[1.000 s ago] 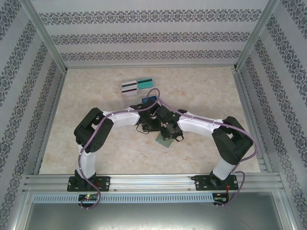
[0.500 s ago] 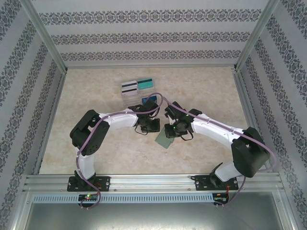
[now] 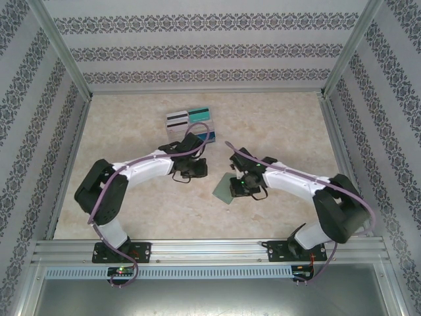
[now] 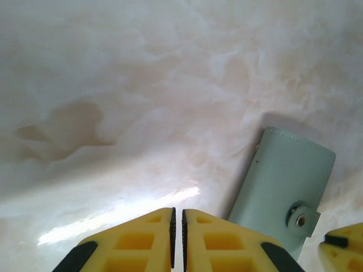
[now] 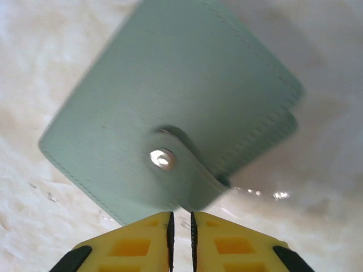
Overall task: Put the credit cards into the card holder
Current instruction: Press the button on the card holder, then reset both arms
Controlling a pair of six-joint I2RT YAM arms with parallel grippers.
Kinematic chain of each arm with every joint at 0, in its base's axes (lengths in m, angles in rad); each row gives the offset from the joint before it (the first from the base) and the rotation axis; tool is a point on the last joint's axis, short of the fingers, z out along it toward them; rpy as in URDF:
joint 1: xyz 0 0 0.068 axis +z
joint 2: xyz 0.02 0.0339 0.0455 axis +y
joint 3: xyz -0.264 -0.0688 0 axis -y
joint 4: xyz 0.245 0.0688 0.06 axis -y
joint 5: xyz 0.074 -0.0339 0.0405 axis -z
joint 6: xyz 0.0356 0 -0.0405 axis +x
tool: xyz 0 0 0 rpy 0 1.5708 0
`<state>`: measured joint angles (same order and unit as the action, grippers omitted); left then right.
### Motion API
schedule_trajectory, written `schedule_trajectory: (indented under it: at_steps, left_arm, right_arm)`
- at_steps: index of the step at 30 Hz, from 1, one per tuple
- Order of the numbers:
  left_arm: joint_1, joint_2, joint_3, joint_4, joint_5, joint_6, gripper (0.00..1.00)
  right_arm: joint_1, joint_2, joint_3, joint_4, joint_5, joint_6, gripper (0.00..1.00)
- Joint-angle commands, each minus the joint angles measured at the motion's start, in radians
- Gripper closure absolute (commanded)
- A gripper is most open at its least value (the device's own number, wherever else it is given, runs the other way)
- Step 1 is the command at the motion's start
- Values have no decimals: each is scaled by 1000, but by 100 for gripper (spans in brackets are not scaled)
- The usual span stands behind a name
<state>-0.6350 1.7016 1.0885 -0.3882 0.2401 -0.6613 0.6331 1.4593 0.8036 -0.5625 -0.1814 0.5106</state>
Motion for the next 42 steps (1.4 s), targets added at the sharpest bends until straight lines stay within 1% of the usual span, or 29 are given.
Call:
schedule_trajectory:
  at_steps: [1, 4, 5, 6, 9, 10, 12, 14, 17, 18, 20, 22, 23, 26, 29, 30, 32, 33, 34, 37, 40, 42]
  left_arm:
    - [32, -87, -64, 18, -71, 15, 83]
    - [76, -163, -124, 55, -97, 8, 77]
    - [91, -192, -141, 56, -116, 9, 75]
    - [108, -225, -156, 55, -138, 13, 73]
    - [153, -332, -201, 46, -221, 30, 69]
    - [168, -366, -218, 48, -240, 38, 67]
    - [206, -447, -255, 43, -308, 48, 56]
    - [254, -510, -281, 35, -345, 57, 53]
    - [326, -594, -310, 21, -394, 68, 44]
    - [349, -616, -318, 19, -406, 76, 44]
    - [393, -643, -322, 5, -435, 82, 38]
    - [427, -660, -320, -9, -477, 97, 37]
    - [442, -668, -317, -21, -516, 100, 30]
    - [476, -698, -324, -36, -629, 113, 1]
    - [528, -727, -343, -18, -684, 135, 0]
    - [549, -736, -353, -4, -695, 139, 0]
    - [582, -752, -381, 43, -713, 153, 0]
    - [598, -757, -397, 70, -726, 158, 0]
    - [609, -761, -414, 100, -731, 166, 0]
    - [625, -765, -493, 249, -759, 229, 1]
    - [629, -765, -589, 431, -769, 314, 0]
    - [629, -767, -643, 539, -743, 390, 0]
  right_arm:
    - [-79, -109, -79, 70, -82, 58, 75]
    - [-146, -174, -98, 93, -93, 49, 74]
    - [-173, -192, -94, 87, -88, 35, 71]
    - [-196, -210, -85, 79, -75, 20, 67]
    - [-272, -265, -62, 70, -42, -32, 66]
    - [-300, -280, -56, 71, -32, -47, 64]
    - [-365, -309, -43, 83, -20, -79, 60]
    - [-417, -332, -24, 92, 16, -112, 54]
    - [-496, -358, 2, 132, 39, -151, 48]
    - [-518, -365, 18, 142, 61, -165, 44]
    - [-542, -373, 42, 166, 107, -197, 39]
    - [-556, -380, 73, 181, 165, -225, 36]
    - [-563, -388, 84, 197, 192, -239, 33]
    - [-578, -418, 82, 264, 291, -270, 24]
    - [-611, -428, 63, 321, 333, -271, 21]
    - [-623, -426, 48, 356, 326, -299, 17]
    - [-625, -421, -10, 453, 358, -329, 14]
    - [-625, -417, -44, 507, 372, -345, 10]
    - [-627, -411, -73, 548, 385, -349, 8]
    - [-628, -382, -168, 684, 477, -312, 6]
    - [-630, -341, -240, 806, 483, -310, 6]
    - [-630, -309, -247, 810, 497, -316, 6]
